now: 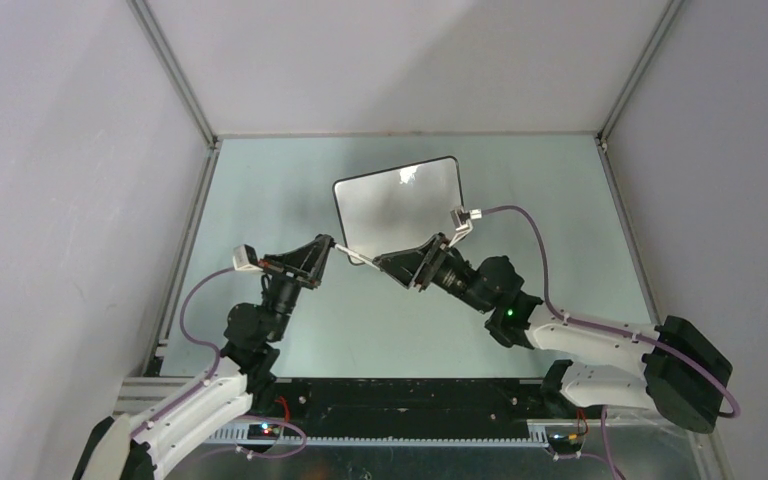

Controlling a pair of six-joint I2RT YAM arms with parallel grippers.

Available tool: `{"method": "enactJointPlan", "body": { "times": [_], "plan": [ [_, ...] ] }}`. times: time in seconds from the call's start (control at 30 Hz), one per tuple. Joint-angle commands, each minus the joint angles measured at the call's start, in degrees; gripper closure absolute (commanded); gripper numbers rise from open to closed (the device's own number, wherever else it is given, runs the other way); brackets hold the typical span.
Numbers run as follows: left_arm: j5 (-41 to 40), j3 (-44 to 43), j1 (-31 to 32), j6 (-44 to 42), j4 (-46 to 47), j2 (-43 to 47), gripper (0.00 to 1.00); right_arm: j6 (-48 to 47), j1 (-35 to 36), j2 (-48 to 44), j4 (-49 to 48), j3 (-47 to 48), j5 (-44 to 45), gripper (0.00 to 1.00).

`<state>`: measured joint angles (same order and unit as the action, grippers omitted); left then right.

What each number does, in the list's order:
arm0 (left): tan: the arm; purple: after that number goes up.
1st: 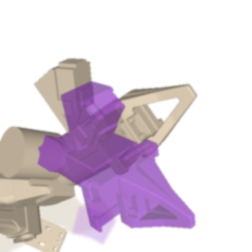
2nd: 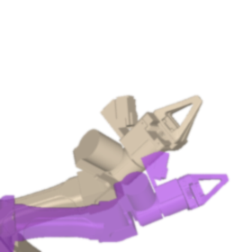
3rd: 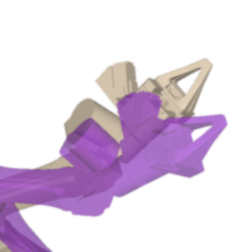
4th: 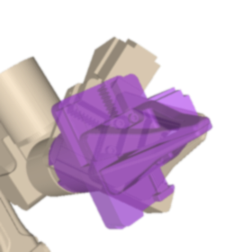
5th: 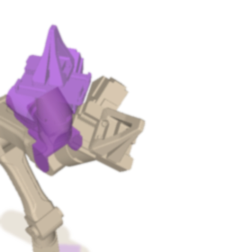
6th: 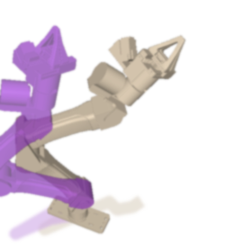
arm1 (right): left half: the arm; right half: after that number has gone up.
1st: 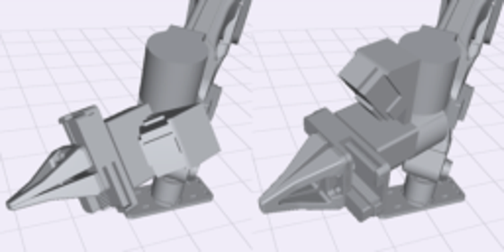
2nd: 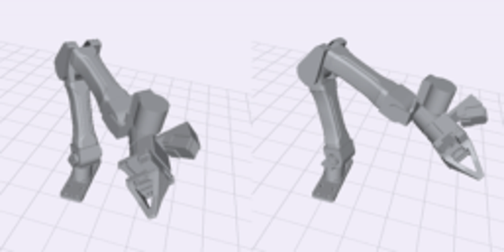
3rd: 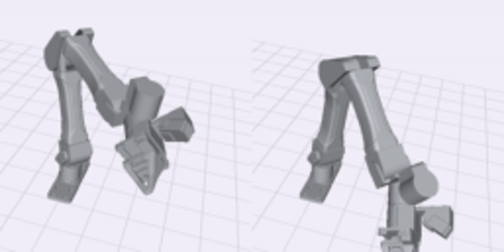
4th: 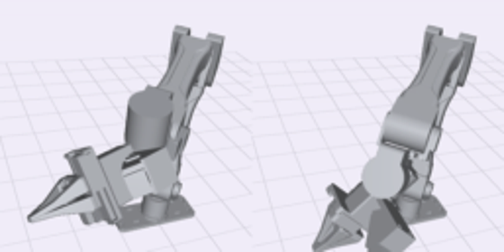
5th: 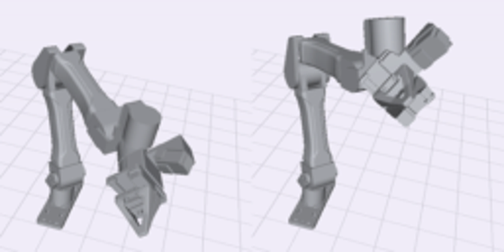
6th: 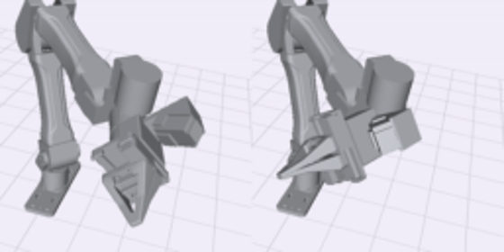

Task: Write a sentence on the whiteboard
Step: Pick up the whiteboard marker at the center of the board, then open the pen cap.

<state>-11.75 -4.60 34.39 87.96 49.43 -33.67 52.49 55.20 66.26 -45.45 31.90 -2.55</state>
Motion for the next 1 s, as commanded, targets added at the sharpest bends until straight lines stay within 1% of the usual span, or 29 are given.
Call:
{"method": "enactJointPlan", "body": {
  "times": [0.0, 0.13, 0.2, 0.37, 0.47, 0.5, 0.6, 0.7, 0.8, 0.9, 0.97],
  "plan": [
    [0.1, -1.2, 0.2, -0.8, 1.3, 0.8, 1.00, 0.5, 1.1, 0.3, -2.0, 2.3, -0.8, 0.48],
    [0.9, -1.9, 0.2, -0.8, 0.9, 0.4, 1.00, 1.8, 1.2, 1.2, -1.4, 2.9, -1.8, 0.48],
    [1.6, -2.2, 0.2, -0.6, 1.8, -0.5, 1.00, 2.0, 1.3, 1.3, -1.4, 3.0, -2.1, 0.51],
    [2.2, -1.9, 0.2, 0.6, 4.5, -3.0, 1.00, 1.2, 1.5, 1.0, -0.8, 3.4, -2.3, 0.54],
    [2.8, -1.8, 0.2, 0.7, 5.5, -4.0, 1.00, 0.8, 1.6, 1.3, 1.3, 4.5, -2.8, 0.60],
    [2.9, -1.8, 0.2, 0.7, 6.2, -4.1, 1.00, 0.8, 1.6, 1.3, 1.4, 4.5, -2.7, 0.64],
    [3.0, -1.8, 0.2, 0.4, 6.6, -4.2, 1.00, 1.3, 1.6, 1.3, 1.7, 4.6, -2.5, 0.69],
    [3.1, -2.1, 0.2, 0.2, 6.5, -4.3, 1.00, 1.4, 1.6, 1.3, 2.0, 4.6, -2.5, 0.70],
    [3.4, -2.2, 0.2, 0.2, 6.8, -4.7, 1.00, 1.6, 1.6, 1.2, 2.3, 4.6, -2.4, 0.69],
    [3.5, -2.3, 0.2, 0.2, 7.1, -4.9, 1.00, 1.9, 1.6, 1.2, 2.6, 4.6, -2.3, 0.73],
    [3.6, -2.5, 0.2, 0.1, 7.1, -5.0, 1.00, 1.9, 1.5, 1.1, 2.6, 4.6, -2.3, 0.72]
  ]
}}
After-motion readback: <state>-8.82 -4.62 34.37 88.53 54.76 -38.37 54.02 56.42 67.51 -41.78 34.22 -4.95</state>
